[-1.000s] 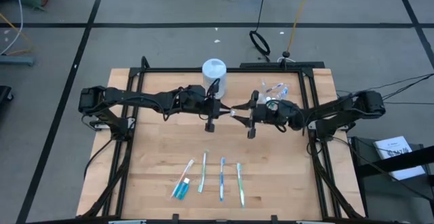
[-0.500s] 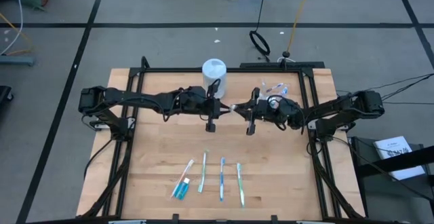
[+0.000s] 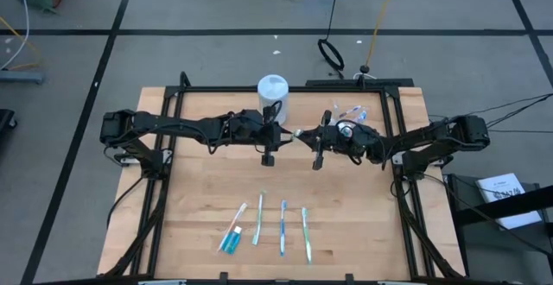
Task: Pick & Place toothbrushing station
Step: Put the green toothbrush into the transparent organizer
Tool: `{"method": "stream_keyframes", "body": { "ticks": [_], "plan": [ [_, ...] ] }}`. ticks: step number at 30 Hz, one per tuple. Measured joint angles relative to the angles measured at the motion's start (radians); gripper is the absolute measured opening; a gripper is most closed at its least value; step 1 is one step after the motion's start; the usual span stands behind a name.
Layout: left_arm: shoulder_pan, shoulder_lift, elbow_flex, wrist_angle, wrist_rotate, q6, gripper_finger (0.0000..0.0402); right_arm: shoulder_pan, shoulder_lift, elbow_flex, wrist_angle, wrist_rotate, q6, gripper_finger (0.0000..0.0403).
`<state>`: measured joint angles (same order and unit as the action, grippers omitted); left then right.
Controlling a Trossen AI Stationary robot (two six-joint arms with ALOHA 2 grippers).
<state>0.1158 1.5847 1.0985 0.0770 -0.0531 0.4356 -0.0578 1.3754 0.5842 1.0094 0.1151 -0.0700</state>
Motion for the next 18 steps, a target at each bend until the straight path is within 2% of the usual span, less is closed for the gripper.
{"method": "stream_keyframes", "body": {
  "ticks": [4,9,13,16,18],
  "plan": [
    [0.002,-0.002,0.000,-0.002,-0.068,-0.001,0.0152,-0.002,-0.068,0.000,-0.130,0.098,0.005,0.0003],
    [0.000,-0.009,0.000,0.009,-0.189,0.007,0.0197,-0.009,-0.247,0.000,-0.347,0.278,-0.023,0.0001],
    [0.007,-0.009,0.000,0.008,-0.280,0.014,0.0221,-0.042,-0.379,0.000,-0.470,0.367,-0.030,0.0001],
    [0.019,-0.009,0.001,-0.009,-0.290,0.017,0.0229,-0.087,-0.457,0.000,-0.539,0.436,-0.051,0.0000],
    [0.027,-0.009,0.000,-0.017,-0.290,0.017,0.0232,-0.128,-0.490,0.000,-0.610,0.435,-0.026,0.0001]
  ]
}}
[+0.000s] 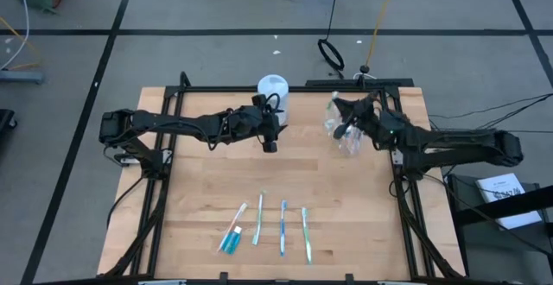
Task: Pick & Place toothbrushing station
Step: Put the green toothbrush into the transparent organizer
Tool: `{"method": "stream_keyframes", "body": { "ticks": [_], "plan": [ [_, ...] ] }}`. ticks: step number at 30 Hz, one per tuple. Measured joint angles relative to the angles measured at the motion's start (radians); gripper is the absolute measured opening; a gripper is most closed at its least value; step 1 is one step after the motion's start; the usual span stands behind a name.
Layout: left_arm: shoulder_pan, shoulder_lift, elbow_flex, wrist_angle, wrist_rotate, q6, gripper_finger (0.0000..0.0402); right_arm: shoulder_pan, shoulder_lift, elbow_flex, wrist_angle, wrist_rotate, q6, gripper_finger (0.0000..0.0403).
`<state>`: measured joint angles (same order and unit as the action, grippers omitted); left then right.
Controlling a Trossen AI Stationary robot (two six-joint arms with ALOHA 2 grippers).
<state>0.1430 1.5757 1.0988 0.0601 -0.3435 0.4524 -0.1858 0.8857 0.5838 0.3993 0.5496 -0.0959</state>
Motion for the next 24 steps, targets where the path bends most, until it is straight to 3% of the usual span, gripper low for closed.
{"method": "stream_keyframes", "body": {
  "ticks": [6,24],
  "plan": [
    [0.037,0.000,0.000,-0.017,0.001,-0.003,0.0232,-0.089,-0.022,0.000,-0.201,-0.029,0.109,0.0004],
    [0.119,0.000,0.000,-0.019,0.030,-0.011,0.0232,-0.280,0.153,0.001,-0.186,-0.025,0.168,0.0001]
  ]
}}
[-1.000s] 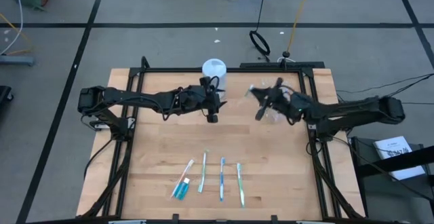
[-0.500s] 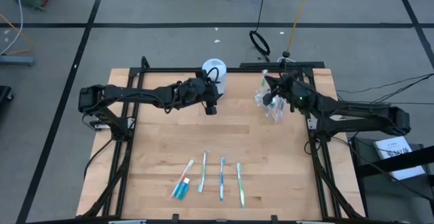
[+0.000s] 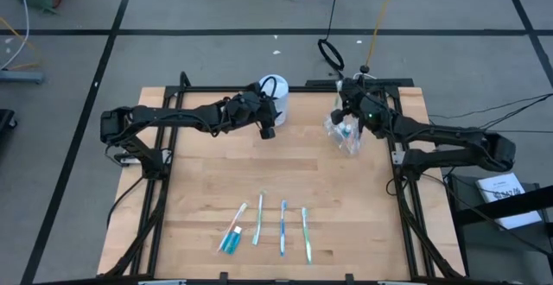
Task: Pick & Place toothbrushing station
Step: Put the green toothbrush into the transparent organizer
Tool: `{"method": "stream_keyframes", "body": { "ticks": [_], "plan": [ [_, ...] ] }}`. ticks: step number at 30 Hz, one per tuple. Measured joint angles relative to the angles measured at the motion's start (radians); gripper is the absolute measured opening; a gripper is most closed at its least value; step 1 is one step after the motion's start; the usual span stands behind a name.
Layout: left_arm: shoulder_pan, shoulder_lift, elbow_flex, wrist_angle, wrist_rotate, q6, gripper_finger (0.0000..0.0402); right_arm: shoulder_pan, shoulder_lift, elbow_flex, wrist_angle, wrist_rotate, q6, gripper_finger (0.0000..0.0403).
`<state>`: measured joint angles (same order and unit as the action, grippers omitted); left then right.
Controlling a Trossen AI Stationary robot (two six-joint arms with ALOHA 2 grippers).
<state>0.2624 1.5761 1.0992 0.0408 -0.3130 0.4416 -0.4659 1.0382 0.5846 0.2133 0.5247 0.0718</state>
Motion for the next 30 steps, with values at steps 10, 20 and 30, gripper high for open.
{"method": "stream_keyframes", "body": {
  "ticks": [10,20,30],
  "plan": [
    [0.007,0.000,0.000,0.008,0.052,0.000,0.0232,-0.011,-0.002,0.004,-0.098,-0.011,0.081,0.0000],
    [0.007,0.000,0.000,0.016,0.053,-0.001,0.0232,-0.010,-0.001,0.003,-0.130,-0.189,0.129,0.0000],
    [0.006,0.000,0.000,0.015,0.053,-0.011,0.0232,-0.010,0.000,0.001,-0.207,-0.156,0.135,0.0000]
  ]
}}
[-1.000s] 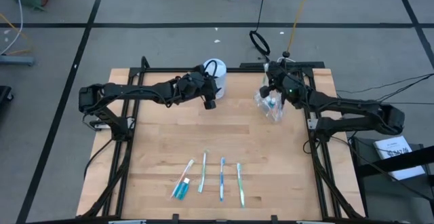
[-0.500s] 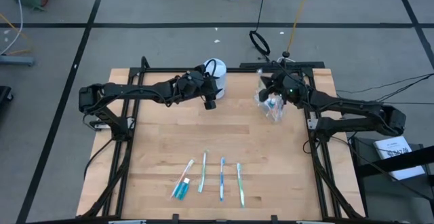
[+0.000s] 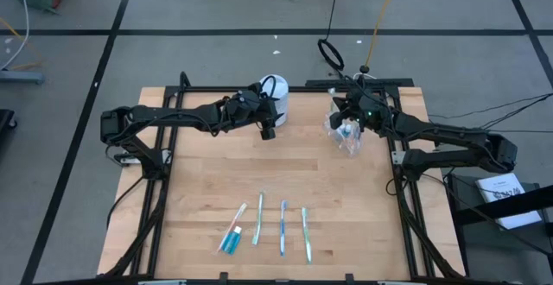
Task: Pick & Place toothbrushing station
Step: Put the green toothbrush into the transparent organizer
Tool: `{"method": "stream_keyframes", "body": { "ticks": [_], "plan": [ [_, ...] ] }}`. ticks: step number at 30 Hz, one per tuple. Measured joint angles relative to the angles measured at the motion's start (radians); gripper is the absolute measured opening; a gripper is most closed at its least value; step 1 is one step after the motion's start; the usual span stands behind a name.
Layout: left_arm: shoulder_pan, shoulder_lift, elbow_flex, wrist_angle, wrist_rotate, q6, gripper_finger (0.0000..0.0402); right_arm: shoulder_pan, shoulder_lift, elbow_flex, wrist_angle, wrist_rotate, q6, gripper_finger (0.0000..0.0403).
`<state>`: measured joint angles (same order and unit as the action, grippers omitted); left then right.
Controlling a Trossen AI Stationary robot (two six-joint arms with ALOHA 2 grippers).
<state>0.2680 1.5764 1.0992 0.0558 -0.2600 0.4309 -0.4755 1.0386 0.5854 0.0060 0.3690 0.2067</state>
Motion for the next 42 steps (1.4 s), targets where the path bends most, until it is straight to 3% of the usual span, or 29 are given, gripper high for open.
{"method": "stream_keyframes", "body": {
  "ticks": [14,20,26,32,42],
  "plan": [
    [0.000,0.000,0.000,-0.001,-0.001,-0.012,0.0232,0.000,0.000,-0.001,-0.117,-0.001,-0.013,0.0000],
    [0.000,0.000,0.000,-0.001,-0.001,-0.013,0.0232,0.000,-0.072,-0.002,-0.062,-0.003,-0.014,0.0000],
    [0.000,0.000,0.000,-0.001,-0.001,-0.013,0.0232,-0.004,-0.167,-0.003,-0.143,-0.091,0.148,0.0000],
    [0.000,0.000,0.000,0.000,-0.001,-0.013,0.0232,-0.004,-0.161,-0.010,-0.252,-0.088,0.250,0.0000],
    [0.000,0.000,0.000,0.006,-0.001,-0.012,0.0232,-0.005,-0.134,-0.011,-0.187,-0.086,0.167,0.0000]
  ]
}}
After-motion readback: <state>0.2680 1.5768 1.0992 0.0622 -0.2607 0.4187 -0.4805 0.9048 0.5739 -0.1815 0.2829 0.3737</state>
